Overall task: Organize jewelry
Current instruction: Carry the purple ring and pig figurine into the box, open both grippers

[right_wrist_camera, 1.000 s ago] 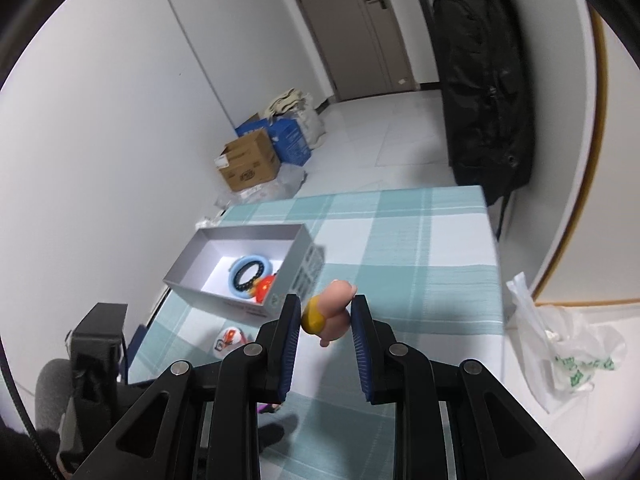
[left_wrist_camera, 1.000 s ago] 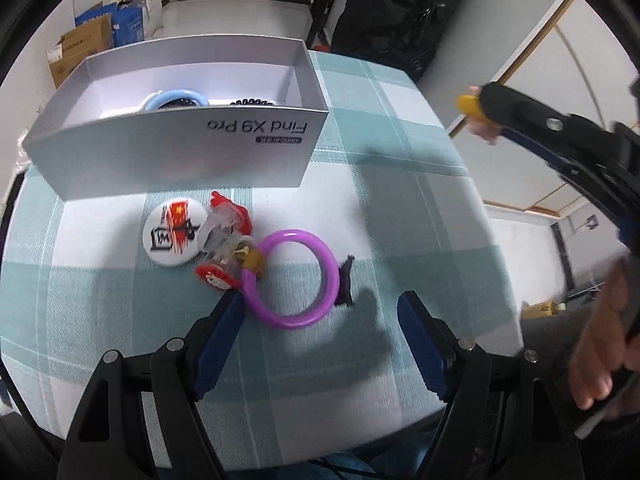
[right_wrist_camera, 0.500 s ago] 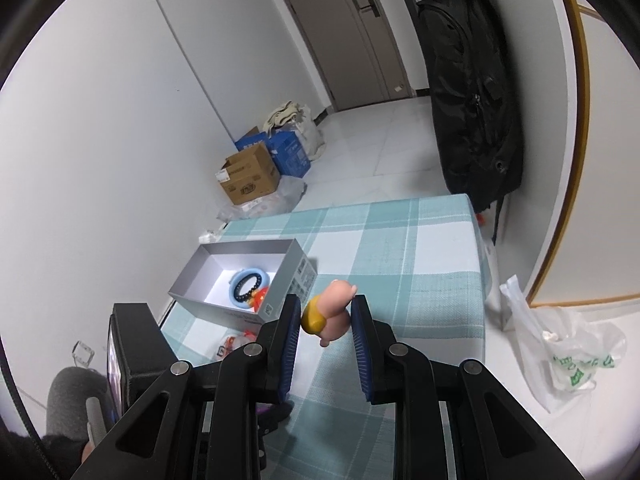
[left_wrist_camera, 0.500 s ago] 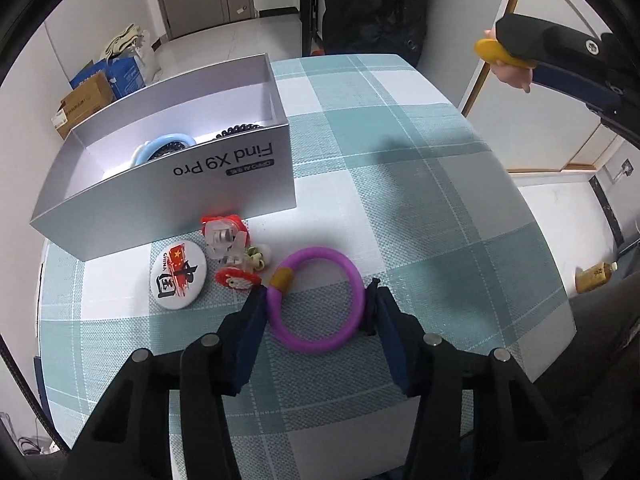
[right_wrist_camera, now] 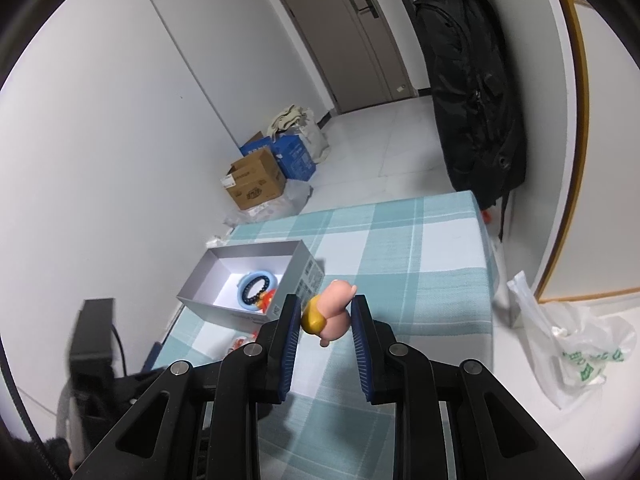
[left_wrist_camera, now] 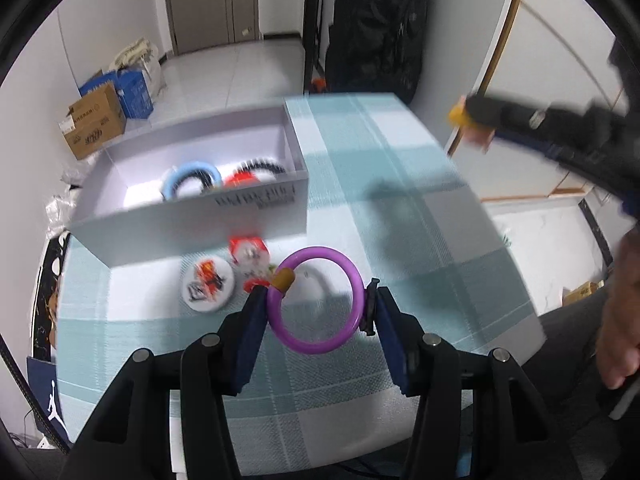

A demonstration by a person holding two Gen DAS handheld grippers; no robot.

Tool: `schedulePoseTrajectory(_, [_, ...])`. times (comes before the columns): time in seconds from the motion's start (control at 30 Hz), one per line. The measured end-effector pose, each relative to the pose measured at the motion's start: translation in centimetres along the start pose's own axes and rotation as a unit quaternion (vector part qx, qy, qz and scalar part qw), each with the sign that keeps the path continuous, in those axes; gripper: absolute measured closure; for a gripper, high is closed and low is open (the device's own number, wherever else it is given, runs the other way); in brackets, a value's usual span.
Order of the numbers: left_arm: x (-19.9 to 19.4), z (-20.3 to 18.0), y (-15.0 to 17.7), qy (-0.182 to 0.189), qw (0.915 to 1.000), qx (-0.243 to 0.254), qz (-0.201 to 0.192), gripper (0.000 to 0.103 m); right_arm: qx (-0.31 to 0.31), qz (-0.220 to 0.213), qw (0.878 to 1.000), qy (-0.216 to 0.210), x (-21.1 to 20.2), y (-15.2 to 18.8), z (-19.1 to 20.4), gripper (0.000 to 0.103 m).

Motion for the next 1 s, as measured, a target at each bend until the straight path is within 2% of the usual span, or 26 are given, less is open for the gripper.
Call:
schedulePoseTrajectory(0.2, [-2.4, 1.3, -1.6, 0.014, 0.9984, -0.023, -0.051, 0.056, 0.005, 0.000, 1.000, -0.014, 0.7, 0.0, 1.1, 0.078])
schedulePoseTrajectory(0.37, [-2.9, 3.8, -3.1, 0.020, 0.9952, -0.054, -0.079, 0.056, -0.009, -0.011, 0.999, -0.031, 1.3, -0.5, 2.9, 0.079])
schedulePoseTrajectory(0.7, [-2.0, 10.3, -6.0, 0.020, 0.9855, -0.131, -0.107, 0.056, -0.043, -0.006, 0.997, -0.071, 5.6, -1.9, 6.6, 0.078])
schedulePoseTrajectory(1.0, [1.0, 13.1, -7.1, 0.042, 0.9818, -0.156, -0.100, 0.056, -0.069, 0.021, 0.993, -0.089, 10.3, -2.3, 8.2, 0.078])
Point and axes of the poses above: each gripper's, at about its wrist camera, not at the fingertips, and x roughly the way its jaws point, z to its left, y to its underside, the point moved 2 cm from there along x, roughly the way its jaws point, and after that the axes turned 6 degrees about -z, right-handed, at the moved point
